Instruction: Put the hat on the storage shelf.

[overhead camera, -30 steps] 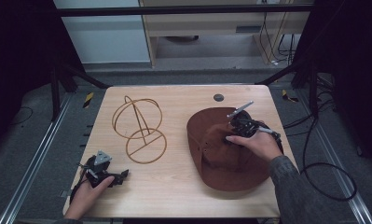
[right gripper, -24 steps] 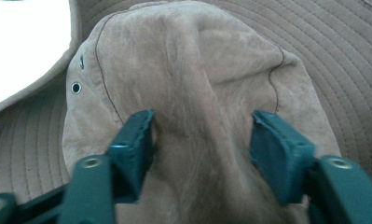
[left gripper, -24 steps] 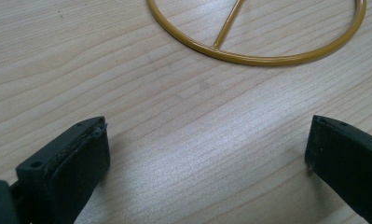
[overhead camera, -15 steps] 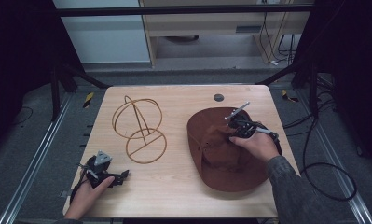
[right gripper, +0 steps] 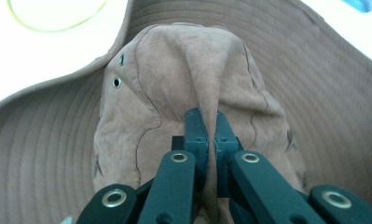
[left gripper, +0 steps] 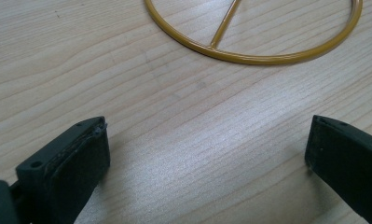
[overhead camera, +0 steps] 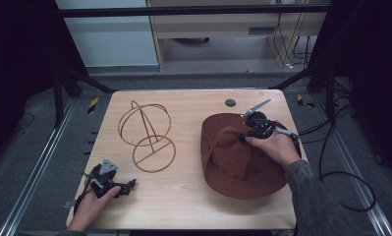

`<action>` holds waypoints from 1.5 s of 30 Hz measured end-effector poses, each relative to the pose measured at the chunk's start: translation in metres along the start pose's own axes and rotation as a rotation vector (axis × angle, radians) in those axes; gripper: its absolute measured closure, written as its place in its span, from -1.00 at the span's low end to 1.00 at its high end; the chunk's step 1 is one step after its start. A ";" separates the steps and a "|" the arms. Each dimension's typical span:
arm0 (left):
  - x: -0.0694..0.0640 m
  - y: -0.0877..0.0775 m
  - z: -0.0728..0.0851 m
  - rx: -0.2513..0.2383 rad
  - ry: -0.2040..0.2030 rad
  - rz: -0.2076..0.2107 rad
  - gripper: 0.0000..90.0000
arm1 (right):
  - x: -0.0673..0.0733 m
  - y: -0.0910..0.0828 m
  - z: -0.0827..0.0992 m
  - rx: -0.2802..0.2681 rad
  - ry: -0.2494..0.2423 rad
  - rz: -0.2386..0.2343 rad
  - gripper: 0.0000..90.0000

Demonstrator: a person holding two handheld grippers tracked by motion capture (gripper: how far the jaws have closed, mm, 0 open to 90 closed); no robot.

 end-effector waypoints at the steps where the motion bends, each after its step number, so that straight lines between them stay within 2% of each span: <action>1: 0.000 0.000 0.000 0.003 0.003 0.000 -1.00 | 0.001 -0.003 -0.003 -0.008 0.003 -0.002 0.98; 10: 0.000 0.000 0.000 0.004 0.003 -0.001 -1.00 | 0.008 -0.029 -0.031 -0.110 -0.011 0.005 0.98; 14: 0.000 0.000 0.000 0.000 0.001 0.002 -1.00 | 0.014 -0.039 -0.043 -0.179 -0.006 0.006 0.97; 18: 0.000 0.000 0.000 0.000 0.001 0.001 -1.00 | 0.019 -0.045 -0.051 -0.207 -0.009 0.005 0.97; 26: 0.000 0.000 0.000 0.001 0.002 0.001 -1.00 | 0.035 -0.074 -0.070 -0.306 -0.025 0.003 0.97; 30: 0.000 0.000 0.000 0.005 0.005 0.000 -1.00 | 0.041 -0.080 -0.076 -0.331 -0.028 -0.002 0.98; 39: 0.000 0.000 0.000 0.003 0.005 0.002 -1.00 | 0.065 -0.097 -0.091 -0.404 -0.050 -0.018 0.98; 45: 0.000 0.000 0.000 0.003 0.005 0.002 -1.00 | 0.072 -0.111 -0.097 -0.444 -0.057 -0.012 0.98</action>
Point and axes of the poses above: each handheld gripper's, and its own axes: y roughly forward along the jaws, z roughly out of its underside, x roughly to its left, the point moved 10 cm from there along y, roughly forward along the jaws, and after that the axes turned 3 degrees about -y, right-handed, at the moved point
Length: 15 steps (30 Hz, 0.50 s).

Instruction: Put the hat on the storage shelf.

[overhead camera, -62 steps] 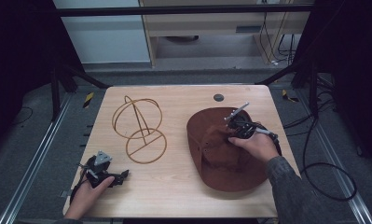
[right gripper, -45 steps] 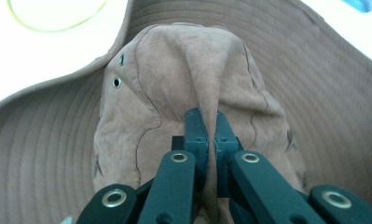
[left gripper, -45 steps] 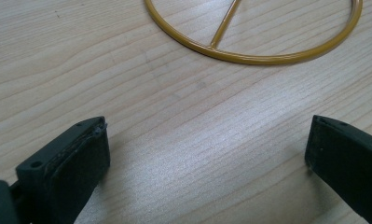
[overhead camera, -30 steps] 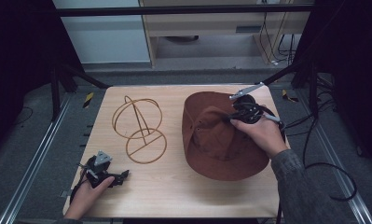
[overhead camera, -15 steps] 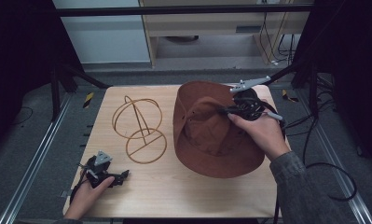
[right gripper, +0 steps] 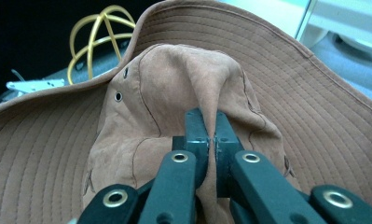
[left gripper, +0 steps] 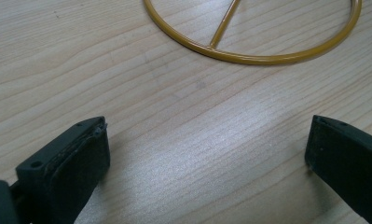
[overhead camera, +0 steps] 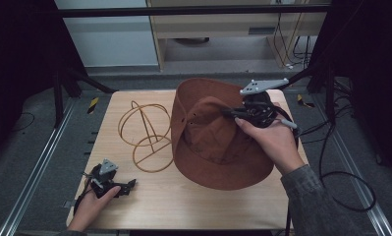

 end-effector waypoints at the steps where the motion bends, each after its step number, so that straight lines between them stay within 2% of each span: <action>1: 0.000 0.000 0.000 0.000 0.000 0.000 -1.00 | 0.002 -0.004 -0.006 -0.015 -0.002 0.004 0.98; 7: 0.000 0.000 0.000 -0.003 -0.003 0.000 -1.00 | 0.010 -0.006 -0.018 -0.035 -0.022 0.000 0.98; 15: -0.001 0.000 0.000 -0.001 -0.002 0.000 -1.00 | 0.020 -0.001 -0.031 -0.068 -0.022 -0.011 0.98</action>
Point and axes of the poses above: each handheld gripper's, and its own axes: y roughly forward along the jaws, z roughly out of its underside, x roughly to its left, the point moved 10 cm from there along y, roughly forward along the jaws, and after that the axes turned 3 degrees about -y, right-handed, at the moved point
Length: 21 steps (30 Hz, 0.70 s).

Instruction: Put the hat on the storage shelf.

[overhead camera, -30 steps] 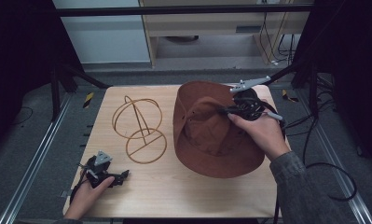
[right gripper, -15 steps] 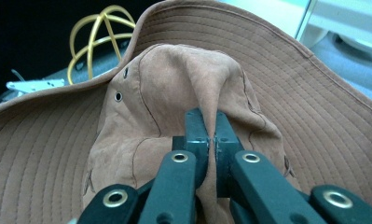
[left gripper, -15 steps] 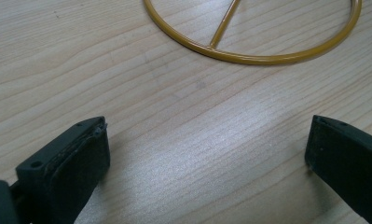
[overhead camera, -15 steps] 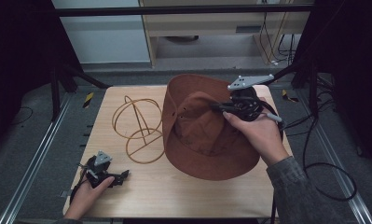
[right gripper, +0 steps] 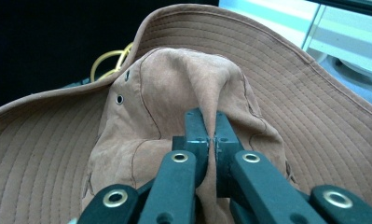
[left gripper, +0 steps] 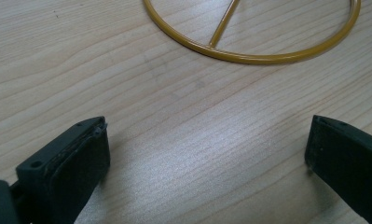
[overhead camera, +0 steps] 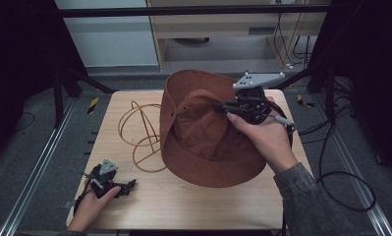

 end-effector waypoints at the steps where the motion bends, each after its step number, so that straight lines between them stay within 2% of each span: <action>1: 0.000 0.000 0.000 0.000 0.001 -0.001 -1.00 | 0.001 0.000 -0.002 -0.003 -0.004 0.001 0.98; 10: 0.000 0.000 0.000 -0.003 0.000 -0.002 -1.00 | 0.011 0.009 -0.023 -0.021 -0.022 -0.001 0.98; 21: 0.000 0.000 0.000 0.000 -0.001 0.000 -1.00 | 0.026 0.029 -0.051 0.025 -0.058 -0.025 0.98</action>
Point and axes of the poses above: each handheld gripper's, and its own axes: y roughly forward along the jaws, z roughly out of its underside, x roughly to its left, the point moved 10 cm from there along y, roughly forward along the jaws, and after that the axes turned 3 degrees about -y, right-handed, at the moved point
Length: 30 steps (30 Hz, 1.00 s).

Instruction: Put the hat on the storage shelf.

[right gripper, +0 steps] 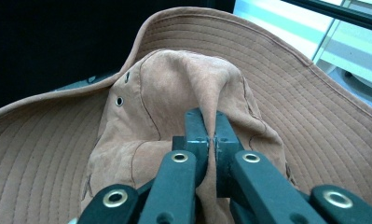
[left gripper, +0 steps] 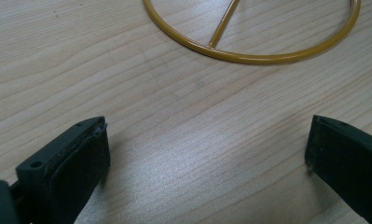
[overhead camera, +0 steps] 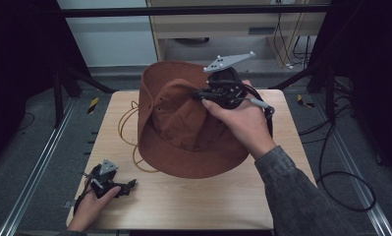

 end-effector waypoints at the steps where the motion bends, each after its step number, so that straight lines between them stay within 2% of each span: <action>1: 0.000 0.000 0.000 0.000 0.000 0.000 -1.00 | 0.001 0.002 -0.002 0.006 -0.006 -0.002 0.97; 5: 0.000 0.000 0.000 0.003 0.004 0.000 -1.00 | 0.004 0.010 -0.011 0.028 -0.021 -0.003 0.98; 13: 0.000 0.000 0.000 0.000 0.000 0.000 -1.00 | 0.012 0.020 -0.030 0.023 -0.042 -0.012 0.97; 30: 0.000 0.000 0.000 0.000 -0.001 0.004 -1.00 | 0.022 0.041 -0.036 0.014 -0.040 -0.030 0.97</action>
Point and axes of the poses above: each handheld gripper's, and its own axes: y roughly forward along the jaws, z roughly out of its underside, x roughly to its left, the point moved 10 cm from there along y, roughly forward along the jaws, and after that the axes turned 3 degrees about -y, right-handed, at the moved point
